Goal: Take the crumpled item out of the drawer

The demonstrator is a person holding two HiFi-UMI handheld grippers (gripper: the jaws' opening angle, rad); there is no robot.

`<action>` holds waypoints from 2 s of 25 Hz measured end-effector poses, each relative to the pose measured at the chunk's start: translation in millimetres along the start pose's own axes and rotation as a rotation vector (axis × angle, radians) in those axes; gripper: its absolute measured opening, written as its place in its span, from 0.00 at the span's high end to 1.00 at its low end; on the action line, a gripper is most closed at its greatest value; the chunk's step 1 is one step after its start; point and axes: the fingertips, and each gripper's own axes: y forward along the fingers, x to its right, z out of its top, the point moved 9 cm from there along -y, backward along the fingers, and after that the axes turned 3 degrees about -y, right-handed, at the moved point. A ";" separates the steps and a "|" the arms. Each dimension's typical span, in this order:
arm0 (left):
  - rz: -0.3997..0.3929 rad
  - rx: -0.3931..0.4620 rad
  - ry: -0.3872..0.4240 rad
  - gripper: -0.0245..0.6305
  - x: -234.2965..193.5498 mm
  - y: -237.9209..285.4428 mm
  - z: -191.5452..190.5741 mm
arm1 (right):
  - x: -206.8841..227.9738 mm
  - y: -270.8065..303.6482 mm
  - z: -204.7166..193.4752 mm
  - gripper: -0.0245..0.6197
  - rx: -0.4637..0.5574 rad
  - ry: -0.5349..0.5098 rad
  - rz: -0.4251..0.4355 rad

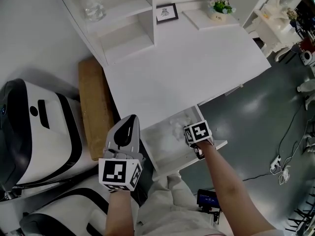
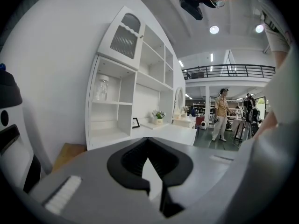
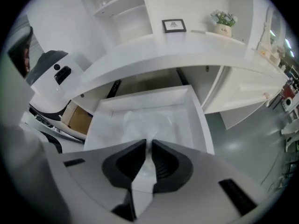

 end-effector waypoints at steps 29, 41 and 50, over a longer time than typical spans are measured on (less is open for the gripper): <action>-0.043 0.213 0.048 0.95 20.3 -30.0 77.8 | -39.5 -172.9 18.5 0.89 0.407 -0.092 -0.127; -0.059 0.290 0.085 0.95 41.9 -35.5 104.2 | -57.4 -262.5 27.2 0.89 0.644 -0.162 -0.205; -0.062 0.328 0.115 0.95 53.0 -39.0 117.6 | -63.0 -328.1 33.3 0.89 0.829 -0.214 -0.251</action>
